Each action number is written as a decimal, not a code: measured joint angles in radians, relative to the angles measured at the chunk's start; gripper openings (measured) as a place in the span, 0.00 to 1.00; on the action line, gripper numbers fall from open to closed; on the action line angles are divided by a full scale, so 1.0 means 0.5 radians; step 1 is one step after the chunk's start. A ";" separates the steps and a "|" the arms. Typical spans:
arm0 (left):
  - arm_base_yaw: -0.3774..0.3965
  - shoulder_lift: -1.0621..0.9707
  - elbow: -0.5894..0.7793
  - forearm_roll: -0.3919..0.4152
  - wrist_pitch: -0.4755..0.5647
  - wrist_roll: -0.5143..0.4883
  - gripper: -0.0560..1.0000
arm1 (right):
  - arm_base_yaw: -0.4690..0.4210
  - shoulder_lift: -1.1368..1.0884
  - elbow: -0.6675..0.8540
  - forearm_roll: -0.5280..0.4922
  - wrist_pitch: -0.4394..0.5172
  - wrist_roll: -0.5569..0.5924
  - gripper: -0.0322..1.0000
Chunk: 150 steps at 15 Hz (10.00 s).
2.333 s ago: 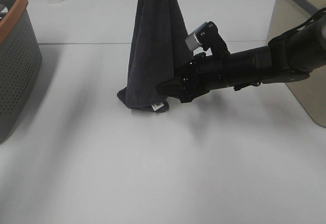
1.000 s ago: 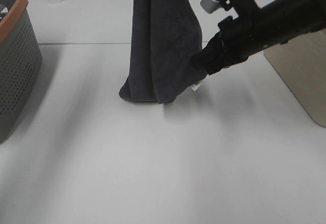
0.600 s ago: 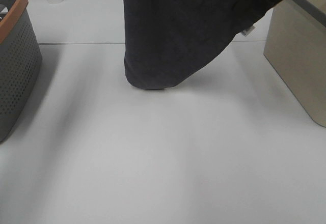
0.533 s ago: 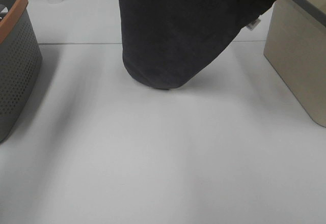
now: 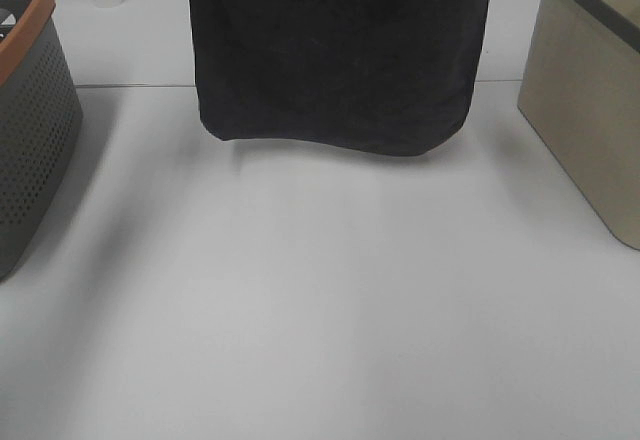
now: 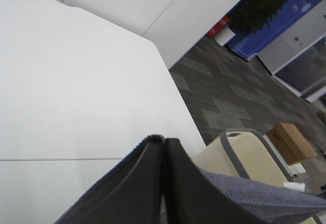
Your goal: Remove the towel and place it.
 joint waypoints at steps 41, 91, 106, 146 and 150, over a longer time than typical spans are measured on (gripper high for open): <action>-0.018 0.130 1.594 -0.918 -0.016 1.834 0.08 | 0.266 0.204 1.878 0.216 -1.138 0.100 0.07; 0.460 -0.782 0.044 -3.392 3.436 4.718 0.78 | -0.180 -0.338 0.034 -0.084 1.150 1.618 0.70; 0.460 -2.948 1.868 -3.402 3.284 4.750 0.78 | -0.180 -2.202 2.084 0.076 0.818 1.666 0.70; 0.340 -3.656 2.134 -3.492 3.120 4.824 0.77 | -0.180 -3.360 2.316 0.340 0.818 1.562 0.70; 0.340 -3.656 2.134 -3.492 3.120 4.824 0.77 | -0.180 -3.360 2.316 0.340 0.818 1.562 0.70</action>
